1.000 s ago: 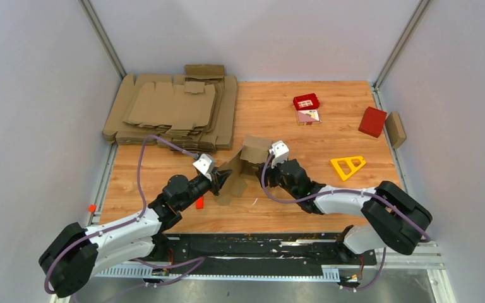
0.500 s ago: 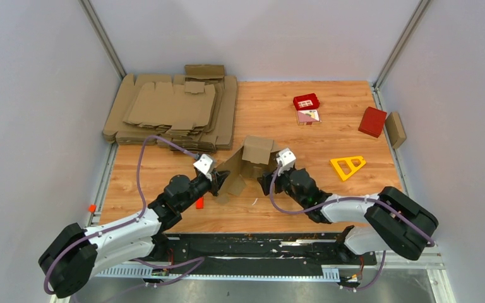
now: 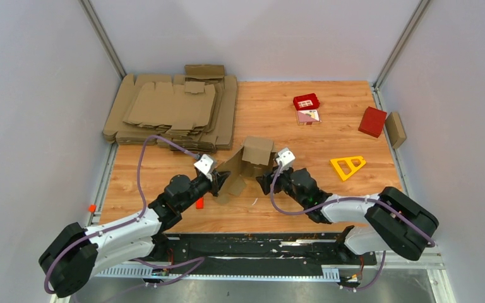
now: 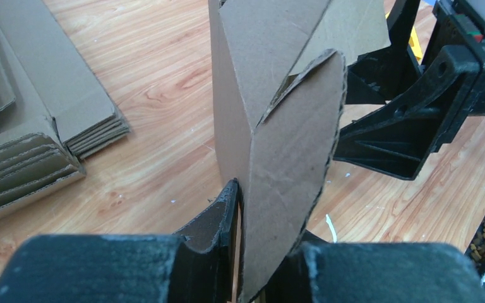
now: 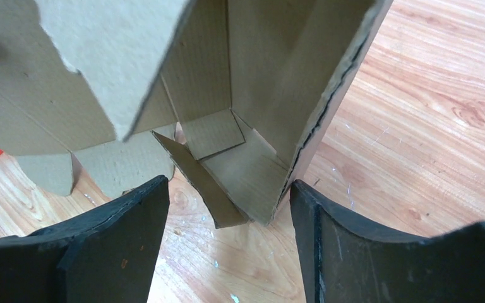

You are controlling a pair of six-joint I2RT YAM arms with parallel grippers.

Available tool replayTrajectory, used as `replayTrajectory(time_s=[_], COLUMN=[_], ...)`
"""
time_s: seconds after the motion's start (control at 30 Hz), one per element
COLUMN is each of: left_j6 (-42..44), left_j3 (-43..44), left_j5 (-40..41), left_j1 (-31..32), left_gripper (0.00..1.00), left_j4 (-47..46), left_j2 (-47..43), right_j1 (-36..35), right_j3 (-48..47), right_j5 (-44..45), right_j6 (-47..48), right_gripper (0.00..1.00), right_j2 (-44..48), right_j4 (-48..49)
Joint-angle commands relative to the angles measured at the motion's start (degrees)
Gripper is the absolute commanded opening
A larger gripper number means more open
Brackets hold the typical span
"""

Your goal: Fold the paper box

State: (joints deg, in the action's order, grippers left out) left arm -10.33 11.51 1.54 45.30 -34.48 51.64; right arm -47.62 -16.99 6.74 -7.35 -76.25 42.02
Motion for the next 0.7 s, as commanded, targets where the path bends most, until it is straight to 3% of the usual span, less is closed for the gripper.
replayTrajectory(time_s=[0.0, 0.1, 0.33, 0.67], left_j6=[0.7, 0.8, 0.8, 0.6], left_j3=[1.1, 1.2, 1.2, 1.2], left_j5=[-1.2, -1.2, -2.6, -3.9], left_j1=[0.2, 0.2, 0.2, 0.2], left_gripper=[0.20, 0.20, 0.20, 0.20], left_j4=[-1.9, -2.2, -2.6, -3.6], left_j2=[0.1, 0.5, 1.1, 2.0], right_j1=[-0.4, -0.4, -0.9, -2.5], right_j3=[-1.3, -1.3, -1.7, -6.0], right_j5=[0.5, -0.3, -3.0, 1.3], right_j6=[-0.1, -0.1, 3.2, 6.7], right_gripper=[0.70, 0.71, 0.84, 0.76], right_j2=[-1.7, -2.7, -3.8, -8.6], right_j4=[5.2, 6.4, 6.3, 3.2])
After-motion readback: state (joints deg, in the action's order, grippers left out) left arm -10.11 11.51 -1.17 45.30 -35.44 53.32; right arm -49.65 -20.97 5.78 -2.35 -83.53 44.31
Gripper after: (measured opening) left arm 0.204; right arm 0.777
